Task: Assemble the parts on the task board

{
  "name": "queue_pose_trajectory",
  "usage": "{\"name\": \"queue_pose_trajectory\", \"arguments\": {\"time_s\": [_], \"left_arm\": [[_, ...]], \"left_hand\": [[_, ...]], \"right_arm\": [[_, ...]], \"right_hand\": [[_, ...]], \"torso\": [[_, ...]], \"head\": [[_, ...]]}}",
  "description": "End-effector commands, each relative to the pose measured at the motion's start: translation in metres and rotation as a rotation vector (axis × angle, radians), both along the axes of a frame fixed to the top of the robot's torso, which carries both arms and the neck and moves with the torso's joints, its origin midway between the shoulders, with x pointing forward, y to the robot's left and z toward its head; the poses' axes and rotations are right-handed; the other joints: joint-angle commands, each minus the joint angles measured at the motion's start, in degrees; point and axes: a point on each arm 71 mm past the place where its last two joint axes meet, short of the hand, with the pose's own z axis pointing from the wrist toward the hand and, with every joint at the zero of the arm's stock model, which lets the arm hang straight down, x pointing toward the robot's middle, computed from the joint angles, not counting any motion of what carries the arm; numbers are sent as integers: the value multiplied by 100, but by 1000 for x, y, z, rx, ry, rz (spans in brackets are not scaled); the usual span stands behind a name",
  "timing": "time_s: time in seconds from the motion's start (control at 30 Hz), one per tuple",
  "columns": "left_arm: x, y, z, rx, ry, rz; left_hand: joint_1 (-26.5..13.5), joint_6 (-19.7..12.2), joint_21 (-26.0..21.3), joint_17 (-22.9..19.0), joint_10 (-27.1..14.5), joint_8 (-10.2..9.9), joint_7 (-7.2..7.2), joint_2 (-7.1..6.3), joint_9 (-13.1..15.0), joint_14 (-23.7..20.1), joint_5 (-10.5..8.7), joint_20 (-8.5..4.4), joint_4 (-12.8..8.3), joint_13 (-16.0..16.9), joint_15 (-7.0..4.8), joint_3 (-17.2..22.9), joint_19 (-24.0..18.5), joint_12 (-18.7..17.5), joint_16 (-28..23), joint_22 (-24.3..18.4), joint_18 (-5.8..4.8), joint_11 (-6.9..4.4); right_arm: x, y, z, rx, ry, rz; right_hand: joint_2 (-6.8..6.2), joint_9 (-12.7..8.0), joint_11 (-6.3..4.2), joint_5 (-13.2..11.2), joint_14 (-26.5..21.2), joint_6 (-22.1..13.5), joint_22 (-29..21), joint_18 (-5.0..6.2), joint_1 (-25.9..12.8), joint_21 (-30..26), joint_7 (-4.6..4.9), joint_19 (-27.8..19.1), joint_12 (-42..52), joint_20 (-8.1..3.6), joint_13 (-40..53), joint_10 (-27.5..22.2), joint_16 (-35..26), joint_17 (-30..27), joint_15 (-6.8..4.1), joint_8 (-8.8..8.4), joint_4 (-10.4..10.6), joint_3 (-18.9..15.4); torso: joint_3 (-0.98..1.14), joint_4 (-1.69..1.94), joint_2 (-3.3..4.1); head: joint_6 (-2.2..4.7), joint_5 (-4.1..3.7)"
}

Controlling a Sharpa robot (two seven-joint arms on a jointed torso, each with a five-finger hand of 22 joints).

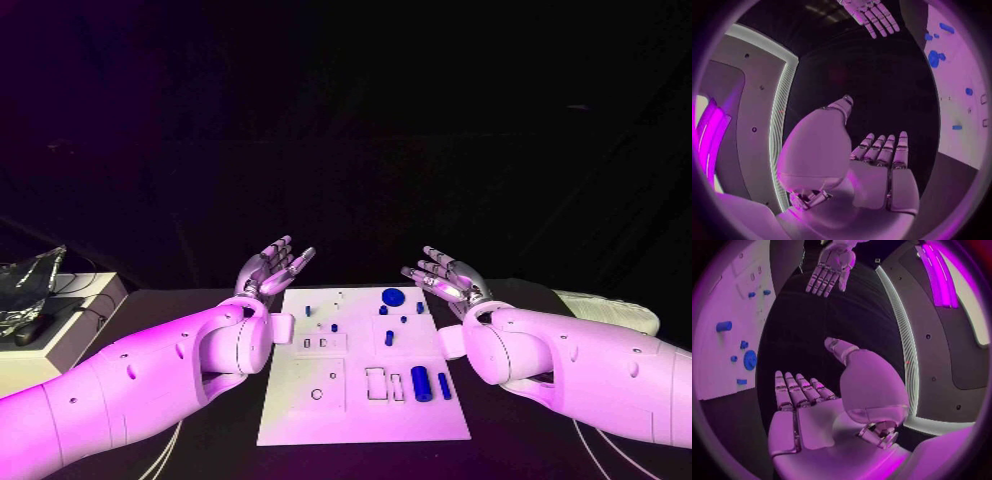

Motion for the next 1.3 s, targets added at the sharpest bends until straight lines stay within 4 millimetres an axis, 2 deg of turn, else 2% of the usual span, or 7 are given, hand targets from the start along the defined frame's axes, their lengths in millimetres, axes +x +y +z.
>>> {"name": "queue_pose_trajectory", "arguments": {"time_s": [0.03, 0.43, 0.6, 0.8, 0.9, 1.03, 1.3], "left_arm": [[3, -12, -2, -15, 9, -175], [7, -6, -8, -13, 23, -198], [6, 0, -8, -7, 8, -195], [6, 10, -6, 11, -12, -201], [4, 16, -4, 15, -12, -217], [-1, 20, 3, 11, -21, -255], [-15, 23, 25, -33, -70, -407]], "left_hand": [[316, 86, 49, 18, 67, 40, 603, -32, 27, 77, 42, 76, 60, 10, 31, 93, 47, 27, 38, 12, 137, 43], [318, 96, 52, 20, 80, 42, 602, -34, 31, 84, 42, 78, 61, 12, 33, 92, 51, 28, 39, 13, 137, 43], [329, 262, 116, 73, 313, 105, 665, 10, 94, 311, 42, 149, 50, 37, 104, 128, 189, 64, 93, 36, 143, 116], [269, 1071, 641, 389, 1738, 421, 708, 79, 382, 1779, 37, 199, -16, 147, 198, 275, 1616, 279, 491, 245, 84, 324], [179, 2119, 1112, 700, 3635, 827, 792, 83, 706, 3267, 41, 175, -57, 260, 3, 383, 2766, 621, 969, 397, 294, 195], [106, 2999, 1415, 900, 4160, 1137, 721, 54, 937, 3936, 46, 89, -85, 248, -186, 485, 3349, 653, 1291, 479, 397, 67], [349, 3440, 1957, 1381, 4991, 1275, 473, -272, 979, 4513, 43, -230, -413, 268, -471, 743, 4038, 649, 1790, 688, 386, -202]], "right_arm": [[1, 9, -3, -12, 60, 171], [13, -9, 0, -114, 7, 198], [21, -17, 7, -226, -84, 221], [31, -19, 17, -399, -195, 284], [36, -18, 23, -524, -258, 338], [40, -16, 31, -678, -332, 385], [48, -7, 42, -1018, -438, 469]], "right_hand": [[-19, 13, 91, 69, 35, 85, 12, 91, 267, 33, 984, 36, 37, 93, 12, 29, 43, 11, 90, 27, 12, 120], [-4, 39, 78, 47, 237, 228, 60, 128, 323, 117, 983, 276, 65, 89, 33, 214, 87, 47, 64, 62, -43, 168], [-50, 221, -17, -132, 1572, 1226, 301, 315, 596, 605, 968, 1692, 231, 61, 128, 1431, 404, 248, -102, 332, -282, 267], [-120, 671, -318, -278, 3796, 3711, 547, 687, 788, 1294, 815, 3175, 678, -4, 242, 4022, 1098, 572, -520, 1125, -404, 269], [-195, 710, -488, -281, 4365, 4079, 655, 696, 795, 1570, 668, 3576, 613, -182, 214, 4536, 1275, 672, -713, 1225, -374, 282], [-233, 748, -680, -264, 4998, 4418, 886, 695, 818, 2004, 508, 3936, 514, -411, 221, 5069, 1484, 875, -936, 1297, -336, 250], [-433, 829, -989, -218, 6720, 4735, 1806, 689, 758, 3503, 247, 4872, 275, -935, 250, 5763, 2599, 1963, -1448, 1229, -206, 74]], "torso": [[0, 0, -1], [-2, -3, 9], [-4, 0, 8], [-21, -15, 13], [-33, -21, 39], [-41, -14, 125], [-64, 16, 342]], "head": [[1, 0], [-90, -12], [-122, -13], [-193, -33], [-212, -51], [-223, -62], [-192, -103]]}}
